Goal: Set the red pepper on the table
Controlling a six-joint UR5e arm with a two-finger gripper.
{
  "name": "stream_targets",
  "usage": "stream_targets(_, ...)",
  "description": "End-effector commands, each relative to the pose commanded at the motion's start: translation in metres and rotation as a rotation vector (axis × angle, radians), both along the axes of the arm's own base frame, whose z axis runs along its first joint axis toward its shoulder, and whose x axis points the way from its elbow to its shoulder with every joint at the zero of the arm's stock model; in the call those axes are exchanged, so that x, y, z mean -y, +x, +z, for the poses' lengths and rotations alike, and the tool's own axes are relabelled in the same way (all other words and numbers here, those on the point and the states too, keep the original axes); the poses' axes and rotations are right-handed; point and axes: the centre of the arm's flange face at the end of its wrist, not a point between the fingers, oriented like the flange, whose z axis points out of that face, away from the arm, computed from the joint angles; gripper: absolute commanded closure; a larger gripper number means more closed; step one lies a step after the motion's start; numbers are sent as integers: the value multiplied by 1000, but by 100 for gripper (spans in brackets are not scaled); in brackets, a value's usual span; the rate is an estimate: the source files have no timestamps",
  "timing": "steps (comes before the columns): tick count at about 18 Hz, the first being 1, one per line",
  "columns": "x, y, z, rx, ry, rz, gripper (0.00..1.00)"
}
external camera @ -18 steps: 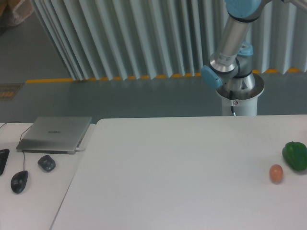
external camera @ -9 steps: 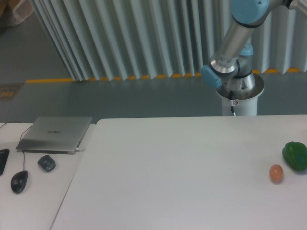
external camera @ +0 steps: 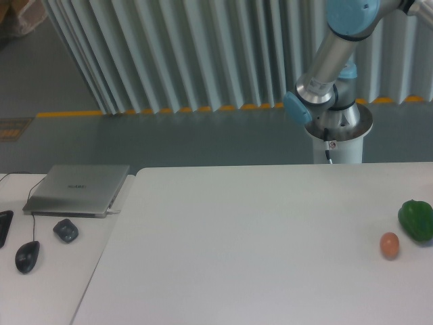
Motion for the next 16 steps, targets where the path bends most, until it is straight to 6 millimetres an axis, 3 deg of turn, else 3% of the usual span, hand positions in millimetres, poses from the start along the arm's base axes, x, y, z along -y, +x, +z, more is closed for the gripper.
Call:
stream_targets(8, -1, -2, -13, 1, -18, -3, 0)
stream_targets(11, 0, -3, -12, 6, -20, -12, 62)
stream_targets(12, 0, -3, -12, 6, -20, -13, 74)
stream_targets(16, 0, -2, -7, -1, -16, -8, 78)
